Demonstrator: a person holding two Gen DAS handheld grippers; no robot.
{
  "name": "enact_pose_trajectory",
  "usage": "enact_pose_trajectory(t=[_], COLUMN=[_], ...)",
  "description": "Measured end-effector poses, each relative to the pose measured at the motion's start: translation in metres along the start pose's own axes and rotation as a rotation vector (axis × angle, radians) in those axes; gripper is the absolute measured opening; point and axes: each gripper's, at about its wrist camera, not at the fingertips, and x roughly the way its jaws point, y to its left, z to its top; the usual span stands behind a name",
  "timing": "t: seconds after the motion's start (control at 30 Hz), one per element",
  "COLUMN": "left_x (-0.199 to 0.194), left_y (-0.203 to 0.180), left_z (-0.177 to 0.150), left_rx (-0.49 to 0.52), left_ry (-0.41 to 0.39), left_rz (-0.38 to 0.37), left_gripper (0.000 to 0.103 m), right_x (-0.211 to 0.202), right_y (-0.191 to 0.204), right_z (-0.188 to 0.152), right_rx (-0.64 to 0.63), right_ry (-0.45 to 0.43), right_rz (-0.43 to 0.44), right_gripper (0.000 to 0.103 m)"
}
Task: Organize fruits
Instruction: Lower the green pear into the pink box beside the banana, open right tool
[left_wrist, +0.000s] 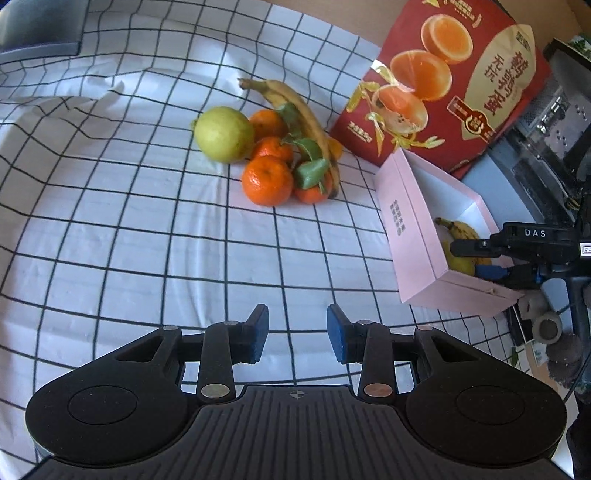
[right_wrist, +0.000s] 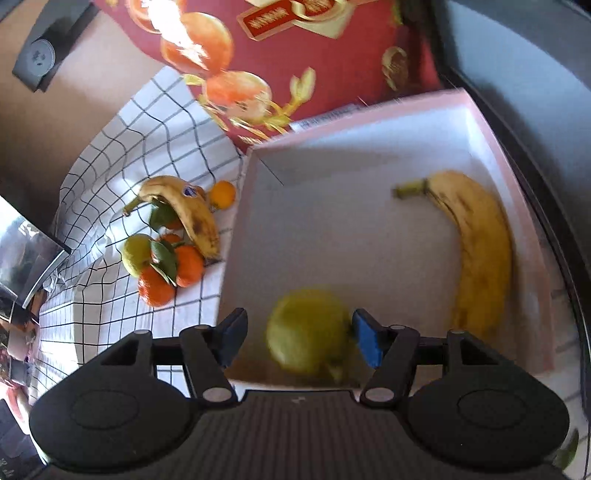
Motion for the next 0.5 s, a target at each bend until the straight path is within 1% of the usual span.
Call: enact_pose_trajectory(t=[0.13, 0.17, 0.23, 0.3, 0.33, 0.37, 0.43, 0.5], left_x=[0.004, 0.004, 0.004, 0.004, 0.004, 0.004, 0.003, 0.003], left_y=[-0.003, -0.003, -0.003, -0.003, -0.003, -0.004, -0.004, -0.005], left_z=[-0.001, -0.001, -0.001, -0.001, -0.001, -0.002, -0.002, -0.003], left_rx=[0.011, 0.011, 0.009, 0.006, 0.006, 0.007, 0.009, 0.012], left_ry=[0.019, 0.02, 0.019, 0.018, 0.017, 0.016, 0.016, 0.018], left_rz=[-0.002, -0.002, -0.001, 0.001, 0.001, 0.001, -0.001, -0.003], left_gripper=[0.038, 0.038, 0.038, 0.038, 0.038, 0.038, 0.038, 0.038], right_x=[0.001, 0.002, 0.002, -0.004, -0.007, -0.008, -0.007, -0.006], right_y=[-0.001, 0.0, 0.004, 0.009, 0.01, 0.013, 0.017, 0.021], right_z=[-0.002, -0.002, -0.001, -0.001, -0.001, 0.0, 0.0, 0.001], right_rx=[-0.007, -0.008, -0.007, -0.009, -0.003, 0.009, 0.018, 0.001], right_ry=[-0.009, -0.005, -0.008, -0.027, -0.029, -0.023, -0.016, -0.028], right_rz=[-0.011, -0.008, 0.008, 0.065, 0.107, 0.154, 0.176, 0.162], right_gripper=[0.065, 0.068, 0.07, 0.07, 0.07, 0.072, 0.073, 0.073])
